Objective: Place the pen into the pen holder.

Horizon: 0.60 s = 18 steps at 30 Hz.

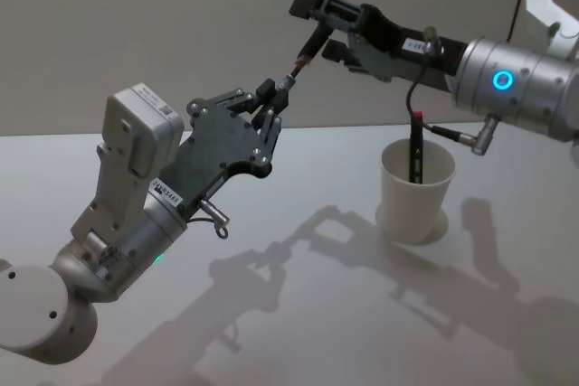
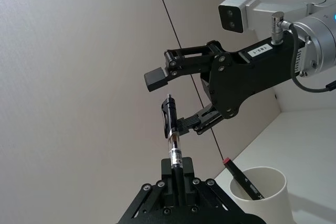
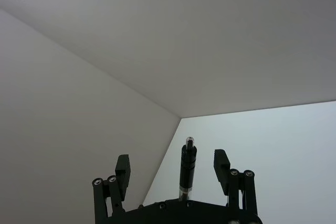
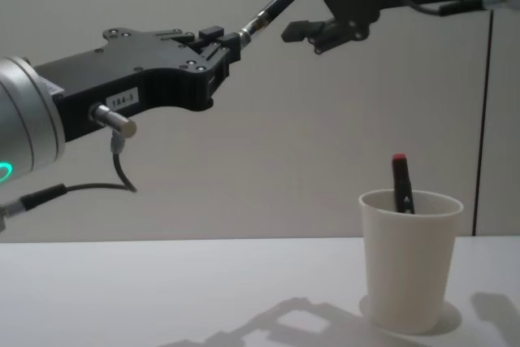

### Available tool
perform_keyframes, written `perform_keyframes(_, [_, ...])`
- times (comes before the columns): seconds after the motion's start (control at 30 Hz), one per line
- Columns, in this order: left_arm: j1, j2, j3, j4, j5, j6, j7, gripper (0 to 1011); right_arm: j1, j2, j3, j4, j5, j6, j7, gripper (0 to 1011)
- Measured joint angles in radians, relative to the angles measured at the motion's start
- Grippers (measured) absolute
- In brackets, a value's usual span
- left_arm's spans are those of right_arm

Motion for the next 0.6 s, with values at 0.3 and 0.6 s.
perform_keyframes(0.3, [0.000,0.000,0.000,0.000,-0.001,-0.001,0.000,115,-0.008,0.002,-0.024,0.002,-0.034,-0.033,0.031,1001])
perform_keyframes(0.6, [-0.001,0.000,0.000,0.000,-0.001,-0.002,0.000,115,-0.014,0.014,-0.043,0.005,-0.052,-0.037,0.029,1001])
